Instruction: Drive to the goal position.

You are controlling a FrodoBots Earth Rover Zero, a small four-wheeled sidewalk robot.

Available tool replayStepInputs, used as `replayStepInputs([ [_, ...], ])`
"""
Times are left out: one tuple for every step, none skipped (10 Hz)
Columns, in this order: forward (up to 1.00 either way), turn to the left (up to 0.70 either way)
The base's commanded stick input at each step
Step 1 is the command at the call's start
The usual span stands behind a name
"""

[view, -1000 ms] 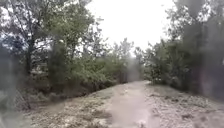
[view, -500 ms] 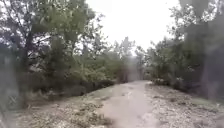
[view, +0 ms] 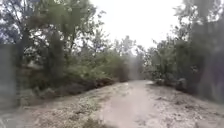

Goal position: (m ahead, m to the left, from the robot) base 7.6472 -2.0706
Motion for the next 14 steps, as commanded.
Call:
replayStepInputs([
  [0.45, -0.27],
  [0.45, -0.27],
  [0.45, -0.2],
  [0.45, 0.0],
  [0.45, 0.0],
  [0.45, 0.0],
  [0.45, 0.0],
  [0.45, 0.0],
  [0.45, 0.0],
  [0.45, 0.0],
  [0.45, 0.0],
  [0.45, 0.0],
  [0.45, 0.0],
  [0.45, 0.0],
])
